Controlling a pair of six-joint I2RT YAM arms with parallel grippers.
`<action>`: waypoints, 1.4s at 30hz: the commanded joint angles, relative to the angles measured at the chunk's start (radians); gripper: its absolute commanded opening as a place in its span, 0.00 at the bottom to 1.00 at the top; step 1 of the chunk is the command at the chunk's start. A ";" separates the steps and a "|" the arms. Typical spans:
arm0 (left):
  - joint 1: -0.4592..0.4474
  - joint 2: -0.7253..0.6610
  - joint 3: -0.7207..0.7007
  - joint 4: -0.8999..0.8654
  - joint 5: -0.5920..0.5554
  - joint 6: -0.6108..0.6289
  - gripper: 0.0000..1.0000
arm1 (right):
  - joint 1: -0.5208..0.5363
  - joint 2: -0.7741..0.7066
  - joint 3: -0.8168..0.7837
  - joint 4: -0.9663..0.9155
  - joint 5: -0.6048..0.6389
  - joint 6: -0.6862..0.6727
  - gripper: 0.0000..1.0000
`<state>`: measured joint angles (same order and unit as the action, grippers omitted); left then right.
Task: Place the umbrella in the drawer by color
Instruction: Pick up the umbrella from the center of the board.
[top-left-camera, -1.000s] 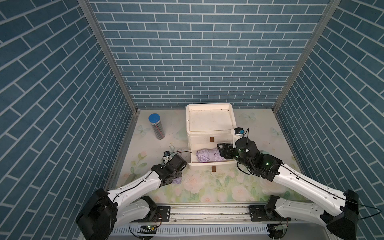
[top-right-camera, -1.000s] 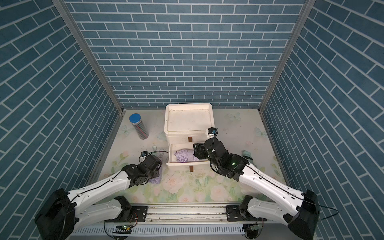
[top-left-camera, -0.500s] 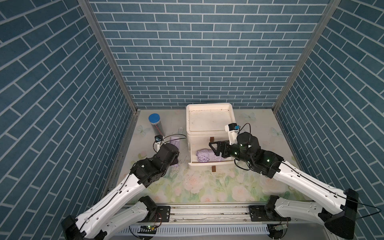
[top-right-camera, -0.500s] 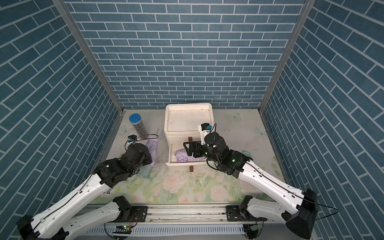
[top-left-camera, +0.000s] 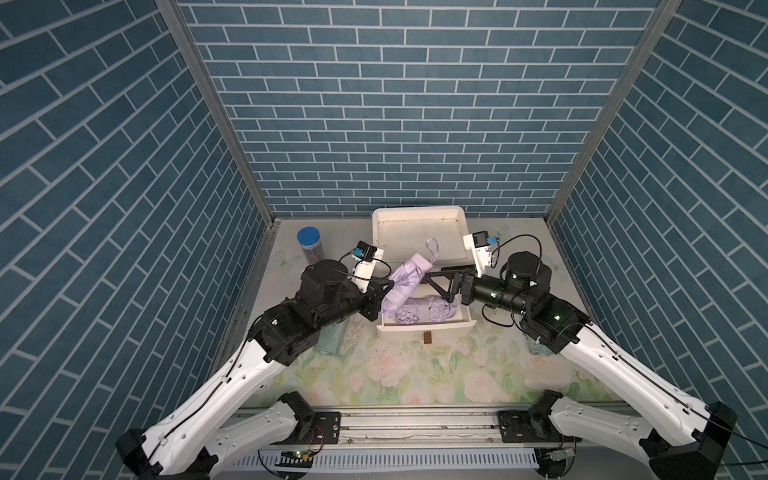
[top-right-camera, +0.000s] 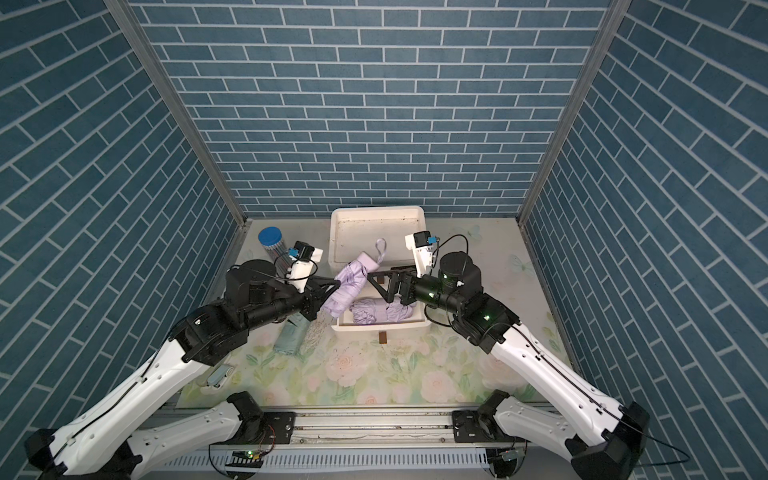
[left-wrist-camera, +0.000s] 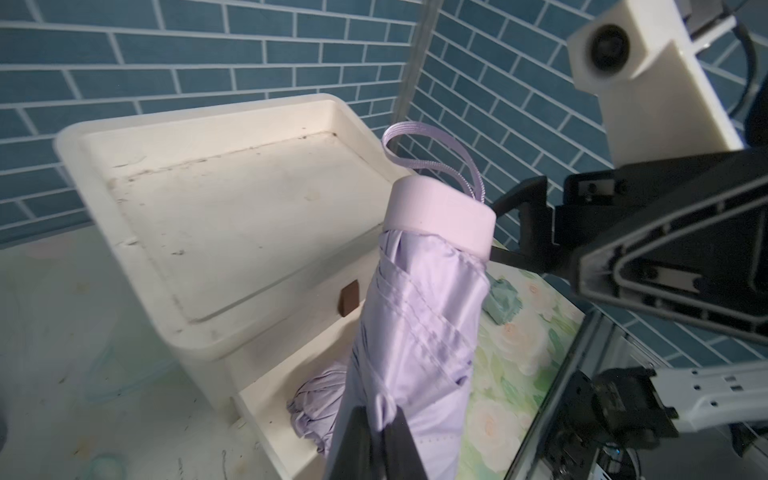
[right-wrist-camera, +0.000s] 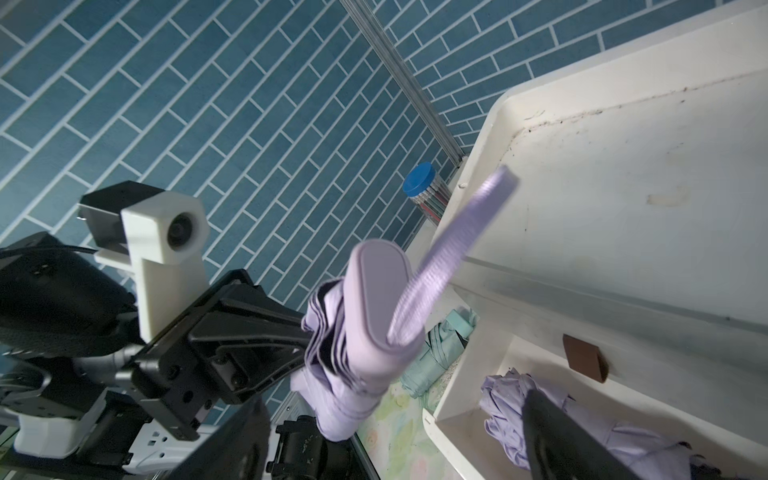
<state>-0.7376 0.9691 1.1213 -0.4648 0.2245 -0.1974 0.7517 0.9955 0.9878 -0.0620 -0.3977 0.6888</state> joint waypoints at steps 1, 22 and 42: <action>-0.001 0.031 0.053 0.060 0.153 0.125 0.00 | -0.011 -0.057 -0.050 0.073 -0.066 0.037 0.93; -0.018 0.056 0.021 0.033 0.221 0.212 0.02 | -0.025 -0.087 -0.089 0.045 -0.066 0.069 0.03; -0.017 0.087 0.005 0.169 -0.237 -0.079 0.61 | 0.120 -0.240 -0.444 0.403 0.477 0.012 0.00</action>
<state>-0.7517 1.0634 1.1271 -0.3412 0.0246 -0.2276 0.8398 0.7864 0.5751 0.1368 -0.0284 0.7479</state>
